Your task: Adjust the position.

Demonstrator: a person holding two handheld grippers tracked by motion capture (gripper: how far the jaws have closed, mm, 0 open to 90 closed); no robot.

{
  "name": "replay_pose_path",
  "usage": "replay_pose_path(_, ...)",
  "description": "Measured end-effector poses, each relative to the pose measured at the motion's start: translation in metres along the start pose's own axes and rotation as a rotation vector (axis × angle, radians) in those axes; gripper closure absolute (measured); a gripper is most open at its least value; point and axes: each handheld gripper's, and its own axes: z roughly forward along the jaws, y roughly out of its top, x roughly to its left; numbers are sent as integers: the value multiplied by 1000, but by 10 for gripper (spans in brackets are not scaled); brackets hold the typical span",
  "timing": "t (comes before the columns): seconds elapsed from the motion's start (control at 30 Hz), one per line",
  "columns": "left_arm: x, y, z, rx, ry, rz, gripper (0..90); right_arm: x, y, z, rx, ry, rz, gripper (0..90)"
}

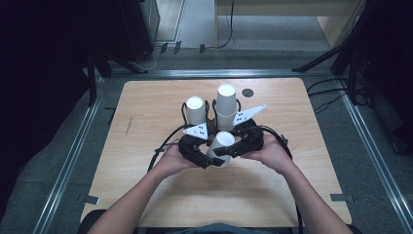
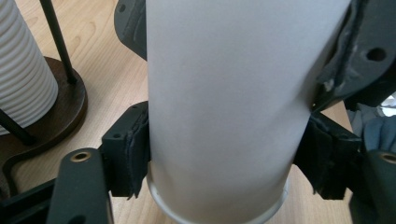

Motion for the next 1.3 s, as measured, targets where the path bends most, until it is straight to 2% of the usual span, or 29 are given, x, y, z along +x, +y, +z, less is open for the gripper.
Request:
replay_pose_path(0.13, 0, 2, -1, 24, -3, -9, 288, -1, 0, 0, 12, 2, -2, 285)
replay_pose_path(0.17, 0, 2, -1, 27, -2, -11, 288, 0, 1, -1, 17, -6, -6, 244)
replay_pose_path(0.3, 3, 1, -4, 43, -6, -20, 289, 0, 0, -5, 12, -12, -18, 231)
replay_pose_path(0.57, 7, 3, -17, 57, 8, -36, 297, -1, -12, -8, 74, -63, -82, 229)
replay_pose_path(0.7, 9, 4, -22, 88, 19, -27, 300, 0, -16, -8, 75, -61, -73, 234)
replay_pose_path(0.8, 10, 5, -25, 88, 12, -37, 303, 1, -19, -9, 73, -62, -73, 234)
replay_pose_path(0.93, 10, 6, -30, 112, 26, -25, 303, 3, -23, -7, 79, -66, -73, 234)
replay_pose_path(1.03, 10, 8, -35, 117, 54, -14, 301, 4, -25, -7, 84, -69, -91, 234)
replay_pose_path(1.2, 14, 14, -43, 150, 52, -5, 302, 4, -27, -5, 80, -67, -95, 234)
replay_pose_path(1.3, 16, 17, -45, 180, 40, 16, 302, 3, -27, -3, 79, -65, -96, 234)
